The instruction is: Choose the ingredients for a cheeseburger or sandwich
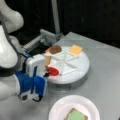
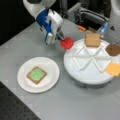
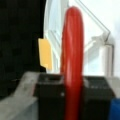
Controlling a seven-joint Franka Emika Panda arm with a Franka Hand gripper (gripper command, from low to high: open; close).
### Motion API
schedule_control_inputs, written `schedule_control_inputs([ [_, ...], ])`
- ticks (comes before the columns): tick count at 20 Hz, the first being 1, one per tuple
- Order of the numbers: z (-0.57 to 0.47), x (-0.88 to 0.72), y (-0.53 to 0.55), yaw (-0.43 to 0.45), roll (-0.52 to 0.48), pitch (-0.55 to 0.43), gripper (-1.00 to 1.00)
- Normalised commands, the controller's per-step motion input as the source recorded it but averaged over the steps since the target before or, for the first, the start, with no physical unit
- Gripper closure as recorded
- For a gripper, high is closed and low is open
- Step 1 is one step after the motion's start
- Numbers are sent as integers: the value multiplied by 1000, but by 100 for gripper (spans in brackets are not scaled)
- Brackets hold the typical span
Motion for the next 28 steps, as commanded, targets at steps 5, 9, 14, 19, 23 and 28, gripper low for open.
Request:
schedule_control_inputs([
  [5,226,348,-290,294,-86,215,100],
  [9,114,385,-268,298,-149,198,100],
  [14,50,495,-242,295,-214,193,100],
  [19,-6,625,-220,296,-247,188,100],
  [23,-59,635,-287,287,-322,187,100],
  [28,-23,461,-276,236,-300,202,100],
])
